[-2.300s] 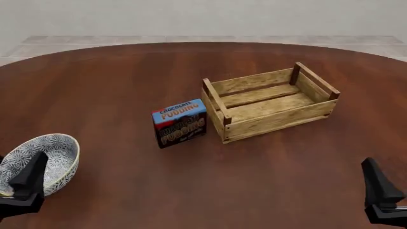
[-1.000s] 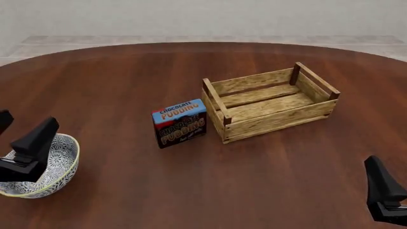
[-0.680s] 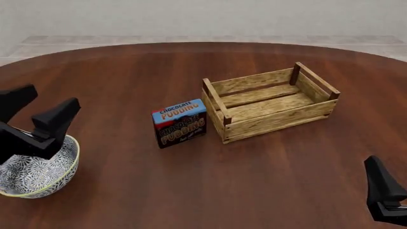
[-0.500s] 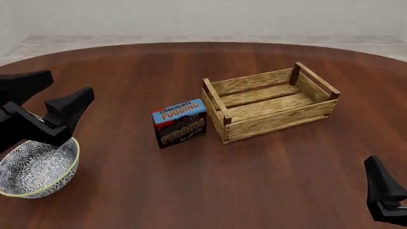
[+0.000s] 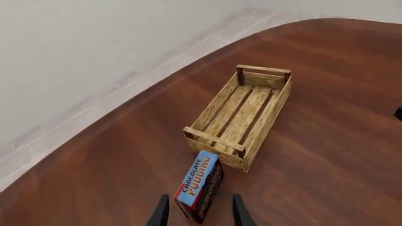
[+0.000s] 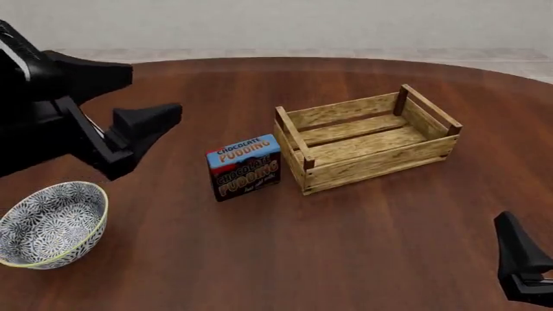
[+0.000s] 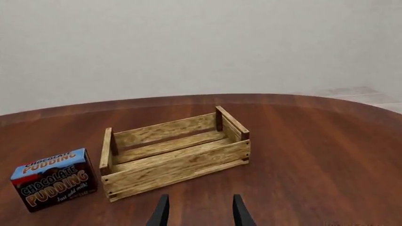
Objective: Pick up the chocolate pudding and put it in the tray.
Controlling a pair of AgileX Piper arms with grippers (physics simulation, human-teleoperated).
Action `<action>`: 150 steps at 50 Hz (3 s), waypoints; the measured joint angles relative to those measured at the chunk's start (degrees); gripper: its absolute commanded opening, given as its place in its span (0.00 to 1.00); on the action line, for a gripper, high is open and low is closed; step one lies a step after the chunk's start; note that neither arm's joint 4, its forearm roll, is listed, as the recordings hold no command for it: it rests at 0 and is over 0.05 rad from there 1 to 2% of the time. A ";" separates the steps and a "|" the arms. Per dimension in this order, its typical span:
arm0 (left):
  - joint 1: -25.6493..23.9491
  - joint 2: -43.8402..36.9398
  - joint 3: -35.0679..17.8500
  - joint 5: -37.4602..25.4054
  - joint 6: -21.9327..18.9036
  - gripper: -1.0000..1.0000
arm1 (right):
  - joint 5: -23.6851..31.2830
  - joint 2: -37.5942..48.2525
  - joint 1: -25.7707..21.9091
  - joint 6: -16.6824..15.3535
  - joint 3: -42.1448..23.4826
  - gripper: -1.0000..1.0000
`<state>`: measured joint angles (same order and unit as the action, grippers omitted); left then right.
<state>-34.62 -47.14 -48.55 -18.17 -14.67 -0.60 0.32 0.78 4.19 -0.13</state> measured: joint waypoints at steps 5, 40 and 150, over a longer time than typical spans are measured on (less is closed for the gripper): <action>-2.10 -1.67 -2.34 -1.69 -1.01 1.00 | -0.01 0.04 0.00 -0.04 0.00 1.00; -2.76 -19.61 -17.87 -7.37 -1.32 1.00 | -0.22 0.41 0.30 -0.14 -0.05 1.00; 4.68 -38.73 -20.23 -1.10 -6.60 1.00 | -4.67 6.13 -0.23 -3.10 0.07 1.00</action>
<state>-29.94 -85.87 -68.77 -19.27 -21.27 -5.27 6.44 0.55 1.09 -0.05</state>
